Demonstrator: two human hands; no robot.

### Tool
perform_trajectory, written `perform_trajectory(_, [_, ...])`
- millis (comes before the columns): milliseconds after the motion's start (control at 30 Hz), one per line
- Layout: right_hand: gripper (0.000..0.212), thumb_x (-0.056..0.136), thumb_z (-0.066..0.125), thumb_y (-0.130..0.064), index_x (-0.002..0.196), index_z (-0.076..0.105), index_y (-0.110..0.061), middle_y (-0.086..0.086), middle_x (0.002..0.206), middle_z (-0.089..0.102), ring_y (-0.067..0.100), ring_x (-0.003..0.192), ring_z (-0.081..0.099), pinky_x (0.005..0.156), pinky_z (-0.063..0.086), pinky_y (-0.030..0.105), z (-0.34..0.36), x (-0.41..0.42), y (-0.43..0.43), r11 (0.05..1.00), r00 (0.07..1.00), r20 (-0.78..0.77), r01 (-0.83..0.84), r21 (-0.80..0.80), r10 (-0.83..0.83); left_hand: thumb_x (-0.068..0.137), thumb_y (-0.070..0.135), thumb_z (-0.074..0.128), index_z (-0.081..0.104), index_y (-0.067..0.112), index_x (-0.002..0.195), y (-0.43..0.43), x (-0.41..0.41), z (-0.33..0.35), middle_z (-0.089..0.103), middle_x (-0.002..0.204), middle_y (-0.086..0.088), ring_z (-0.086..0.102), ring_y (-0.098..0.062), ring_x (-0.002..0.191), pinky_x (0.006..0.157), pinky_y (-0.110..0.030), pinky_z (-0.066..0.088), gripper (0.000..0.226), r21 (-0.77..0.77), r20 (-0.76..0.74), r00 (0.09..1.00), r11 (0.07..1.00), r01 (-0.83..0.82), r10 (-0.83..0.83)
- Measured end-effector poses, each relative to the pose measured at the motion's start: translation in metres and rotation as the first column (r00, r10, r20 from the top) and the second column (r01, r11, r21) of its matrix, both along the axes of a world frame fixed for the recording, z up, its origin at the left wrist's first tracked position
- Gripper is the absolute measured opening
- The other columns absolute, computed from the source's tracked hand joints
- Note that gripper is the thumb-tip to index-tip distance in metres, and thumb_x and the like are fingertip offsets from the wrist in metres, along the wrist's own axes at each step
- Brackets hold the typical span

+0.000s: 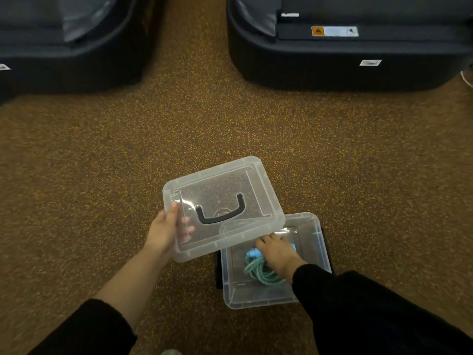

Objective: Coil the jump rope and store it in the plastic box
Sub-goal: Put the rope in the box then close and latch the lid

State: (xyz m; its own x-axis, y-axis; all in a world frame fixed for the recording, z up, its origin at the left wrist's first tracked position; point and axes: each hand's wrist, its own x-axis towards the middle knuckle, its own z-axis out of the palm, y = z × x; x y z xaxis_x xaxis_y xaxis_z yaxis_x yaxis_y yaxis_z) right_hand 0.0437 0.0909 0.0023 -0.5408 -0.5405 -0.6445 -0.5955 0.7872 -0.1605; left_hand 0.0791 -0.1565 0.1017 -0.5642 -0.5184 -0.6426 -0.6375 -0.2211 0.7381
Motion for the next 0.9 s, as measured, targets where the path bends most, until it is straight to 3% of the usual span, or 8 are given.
perform_trajectory(167, [0.056,0.079,0.064,-0.012,0.129,0.04,-0.011,0.014,0.135,0.044,0.032,0.125,0.041,0.102,0.033,0.046,0.008,-0.004,-0.002,0.999,0.999,-0.023,-0.029,0.022,0.029,0.097,0.04,0.04,0.049,0.012,0.123,0.003,-0.001,0.003,0.062,0.083,-0.002,0.061,-0.016,0.064,0.044,-0.024,0.052,0.039,0.013,-0.006,1.0,1.0,0.009,-0.008])
perform_trajectory(367, [0.075,0.068,0.08,-0.037,0.128,0.042,-0.013,0.01,0.132,0.051,0.03,0.124,0.046,0.104,0.034,0.043,0.038,-0.016,0.011,1.0,0.999,-0.027,-0.016,0.027,0.017,0.097,0.039,0.042,0.05,0.009,0.124,0.012,-0.006,0.007,0.061,0.08,-0.002,0.06,-0.015,0.06,0.04,-0.02,0.051,0.041,0.009,-0.022,1.0,1.0,0.012,-0.012])
perform_trajectory(533, [0.062,0.072,0.075,-0.023,0.128,0.05,-0.015,0.01,0.128,0.058,0.027,0.117,0.054,0.096,0.045,0.033,0.068,-0.021,0.036,0.953,0.984,0.094,0.171,-0.251,-0.152,0.098,0.038,0.042,0.05,0.012,0.119,0.021,-0.007,0.015,0.06,0.078,-0.003,0.063,-0.008,0.045,0.036,-0.017,0.049,0.035,0.029,-0.057,0.998,0.999,0.022,-0.021])
perform_trajectory(600, [0.046,0.074,0.064,-0.009,0.119,0.06,-0.015,0.009,0.116,0.065,0.021,0.106,0.061,0.093,0.049,0.032,0.085,-0.027,0.05,0.842,0.941,0.205,0.332,-0.424,-0.268,0.098,0.038,0.042,0.049,0.015,0.115,0.025,-0.006,0.019,0.06,0.077,-0.003,0.06,-0.003,0.038,0.035,-0.016,0.048,0.03,0.03,-0.078,0.997,0.999,0.029,-0.027])
perform_trajectory(667, [0.034,0.076,0.055,0.001,0.104,0.068,-0.013,0.008,0.098,0.071,0.019,0.09,0.065,0.084,0.053,0.032,0.103,-0.035,0.063,0.71,0.863,0.189,0.494,-0.502,-0.468,0.097,0.038,0.042,0.05,0.016,0.115,0.028,-0.006,0.024,0.06,0.078,-0.003,0.061,-0.004,0.04,0.036,-0.016,0.048,0.029,0.039,-0.089,0.996,0.999,0.034,-0.03])
perform_trajectory(733, [0.028,0.085,0.047,0.005,0.094,0.068,-0.011,0.008,0.089,0.07,0.021,0.085,0.065,0.077,0.053,0.028,0.124,-0.042,0.074,0.461,0.667,0.317,0.716,-0.524,-0.675,0.097,0.038,0.042,0.049,0.016,0.115,0.032,-0.008,0.029,0.06,0.078,-0.003,0.062,-0.007,0.043,0.035,-0.017,0.047,0.029,0.048,-0.098,0.995,0.998,0.038,-0.033])
perform_trajectory(800, [0.025,0.097,0.04,-0.006,0.096,0.065,-0.009,0.01,0.088,0.067,0.025,0.086,0.063,0.074,0.052,0.03,0.142,-0.047,0.08,0.172,0.453,0.573,0.862,-0.477,-0.683,0.097,0.039,0.042,0.049,0.015,0.113,0.036,-0.009,0.032,0.06,0.078,-0.004,0.062,-0.005,0.04,0.034,-0.016,0.045,0.029,0.053,-0.108,0.993,0.997,0.05,-0.044])
perform_trajectory(900, [0.037,0.101,0.036,-0.031,0.109,0.061,-0.006,0.014,0.095,0.065,0.026,0.085,0.062,0.075,0.052,0.033,0.163,-0.047,0.079,0.01,0.328,0.753,0.92,-0.393,-0.57,0.097,0.04,0.042,0.048,0.013,0.118,0.045,-0.01,0.038,0.06,0.08,-0.004,0.063,-0.006,0.042,0.034,-0.017,0.046,0.035,0.049,-0.114,0.99,0.995,0.084,-0.078])
